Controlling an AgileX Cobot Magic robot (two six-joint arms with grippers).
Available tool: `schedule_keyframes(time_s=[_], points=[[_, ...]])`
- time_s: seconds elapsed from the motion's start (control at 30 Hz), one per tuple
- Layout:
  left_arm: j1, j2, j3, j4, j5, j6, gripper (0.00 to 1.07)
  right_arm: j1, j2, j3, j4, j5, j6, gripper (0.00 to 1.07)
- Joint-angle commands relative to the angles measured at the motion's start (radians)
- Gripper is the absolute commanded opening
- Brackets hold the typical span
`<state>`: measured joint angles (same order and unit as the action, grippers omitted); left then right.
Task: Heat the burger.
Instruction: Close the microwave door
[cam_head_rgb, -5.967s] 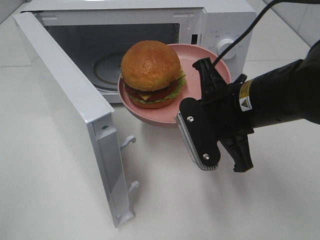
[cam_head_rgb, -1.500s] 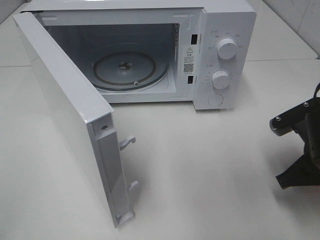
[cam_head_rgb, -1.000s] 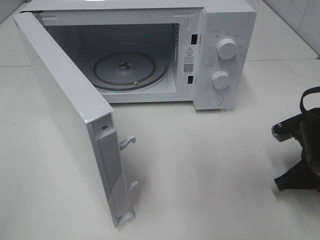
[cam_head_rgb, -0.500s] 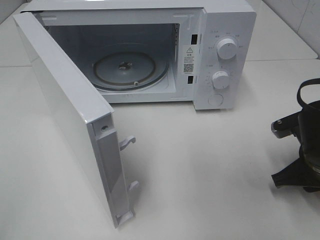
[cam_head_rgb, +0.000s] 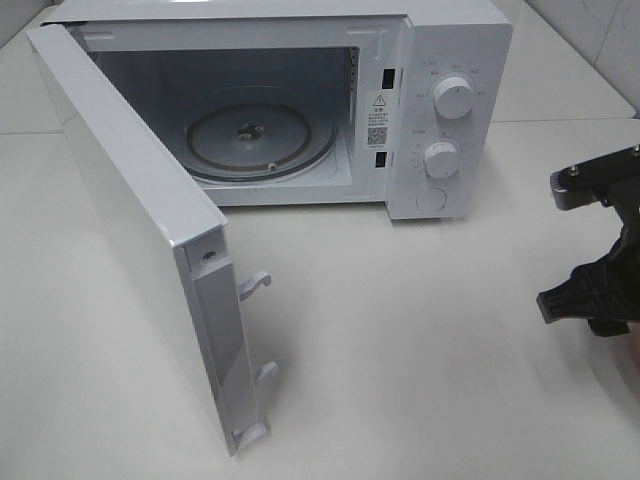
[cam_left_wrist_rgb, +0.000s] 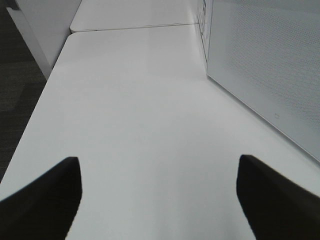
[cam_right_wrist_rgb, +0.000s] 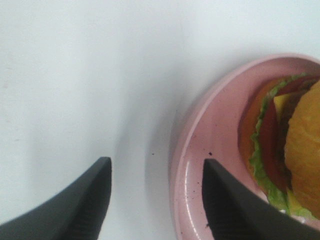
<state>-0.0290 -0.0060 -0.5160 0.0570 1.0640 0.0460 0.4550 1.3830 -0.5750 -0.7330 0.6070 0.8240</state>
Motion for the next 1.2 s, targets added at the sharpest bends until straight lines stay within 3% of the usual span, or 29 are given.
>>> schedule_keyframes(time_s=[0.03, 0.07, 0.17, 0.2, 0.23, 0.3, 0.33, 0.43, 0.57, 1.2], points=[[0.005, -0.016, 0.0, -0.005, -0.005, -0.002, 0.78, 0.0, -0.11, -0.004, 0.112, -0.002, -0.189, 0.77], [0.005, -0.016, 0.0, -0.005, -0.005, -0.002, 0.78, 0.0, -0.163, -0.004, 0.198, 0.004, -0.275, 0.83], [0.005, -0.016, 0.0, -0.005, -0.005, -0.002, 0.78, 0.0, -0.186, -0.004, 0.241, 0.006, -0.31, 0.85], [0.005, -0.016, 0.0, -0.005, -0.005, -0.002, 0.78, 0.0, -0.242, -0.004, 0.368, 0.011, -0.412, 0.85], [0.005, -0.016, 0.0, -0.005, -0.005, -0.002, 0.78, 0.0, -0.291, -0.004, 0.499, 0.023, -0.521, 0.83], [0.005, -0.016, 0.0, -0.005, -0.005, -0.002, 0.78, 0.0, -0.319, -0.004, 0.571, 0.031, -0.588, 0.82], [0.005, -0.016, 0.0, -0.005, -0.005, -0.002, 0.78, 0.0, -0.374, -0.004, 0.703, 0.053, -0.704, 0.79], [0.005, -0.016, 0.0, -0.005, -0.005, -0.002, 0.78, 0.0, -0.439, -0.004, 0.805, 0.095, -0.79, 0.76], [0.005, -0.016, 0.0, -0.005, -0.005, -0.002, 0.78, 0.0, -0.511, -0.004, 0.83, 0.148, -0.824, 0.76], [0.005, -0.016, 0.0, -0.005, -0.005, -0.002, 0.78, -0.011, -0.905, -0.004, 0.651, 0.378, -0.731, 0.76]])
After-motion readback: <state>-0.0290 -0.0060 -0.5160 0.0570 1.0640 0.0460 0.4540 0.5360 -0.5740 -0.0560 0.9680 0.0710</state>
